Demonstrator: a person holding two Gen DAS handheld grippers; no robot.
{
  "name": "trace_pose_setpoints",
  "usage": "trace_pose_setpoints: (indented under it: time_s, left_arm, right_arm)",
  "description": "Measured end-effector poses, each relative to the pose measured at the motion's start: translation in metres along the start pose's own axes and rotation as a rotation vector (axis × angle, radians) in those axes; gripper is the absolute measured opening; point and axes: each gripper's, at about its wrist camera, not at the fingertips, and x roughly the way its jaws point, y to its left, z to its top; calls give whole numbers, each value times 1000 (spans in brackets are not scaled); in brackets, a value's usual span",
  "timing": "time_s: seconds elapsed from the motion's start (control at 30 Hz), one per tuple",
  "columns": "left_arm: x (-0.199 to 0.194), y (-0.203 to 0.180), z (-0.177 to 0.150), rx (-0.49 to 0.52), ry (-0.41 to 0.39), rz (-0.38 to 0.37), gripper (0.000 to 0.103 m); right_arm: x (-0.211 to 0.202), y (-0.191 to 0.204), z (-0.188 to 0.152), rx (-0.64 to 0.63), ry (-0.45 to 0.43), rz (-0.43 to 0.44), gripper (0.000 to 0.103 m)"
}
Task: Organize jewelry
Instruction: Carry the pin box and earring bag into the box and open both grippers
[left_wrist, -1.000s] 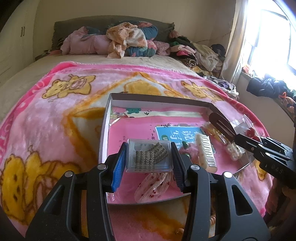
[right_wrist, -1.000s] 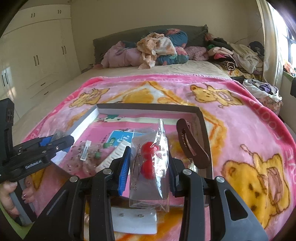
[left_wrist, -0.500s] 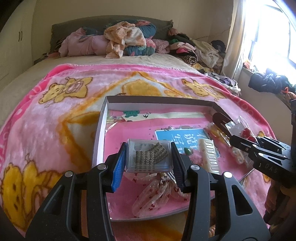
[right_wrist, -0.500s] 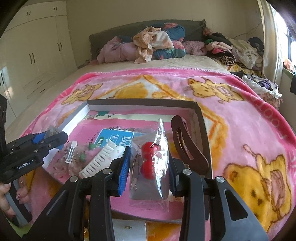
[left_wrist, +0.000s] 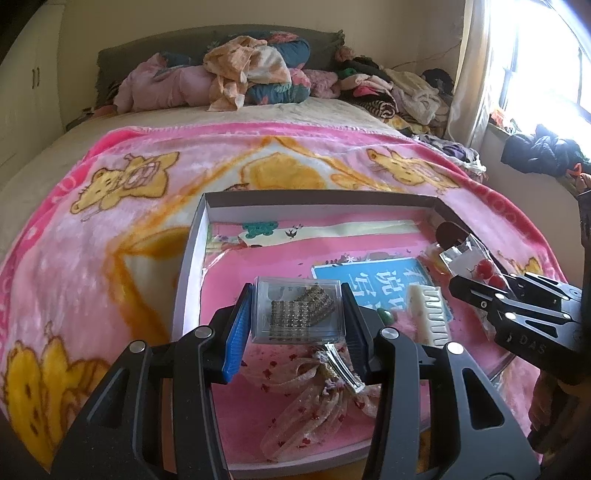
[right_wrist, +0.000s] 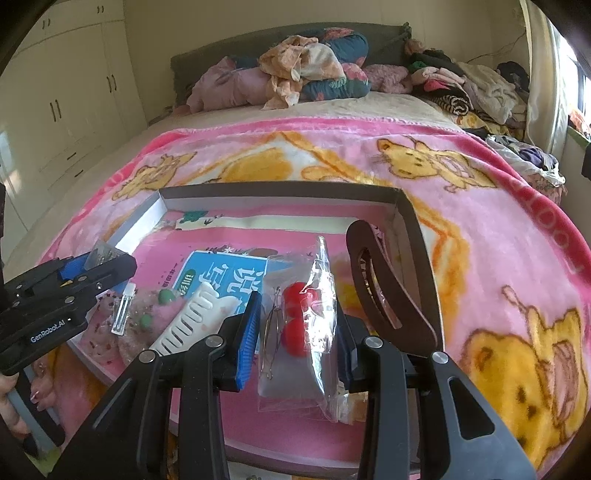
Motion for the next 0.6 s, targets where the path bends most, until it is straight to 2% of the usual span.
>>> trace_pose_setpoints:
  time_s: [0.3, 0.53, 0.6]
  left_arm:
    - [5, 2, -3, -16, 13, 7, 37]
    - [5, 2, -4, -20, 16, 17, 37]
    - [5, 2, -6, -23, 18, 21, 40]
  right_arm:
    - [4, 1, -3, 5, 9, 5, 35]
    - [-10, 1, -5, -4, -39, -4, 54]
    - [-17, 2, -7, -8, -59, -9, 59]
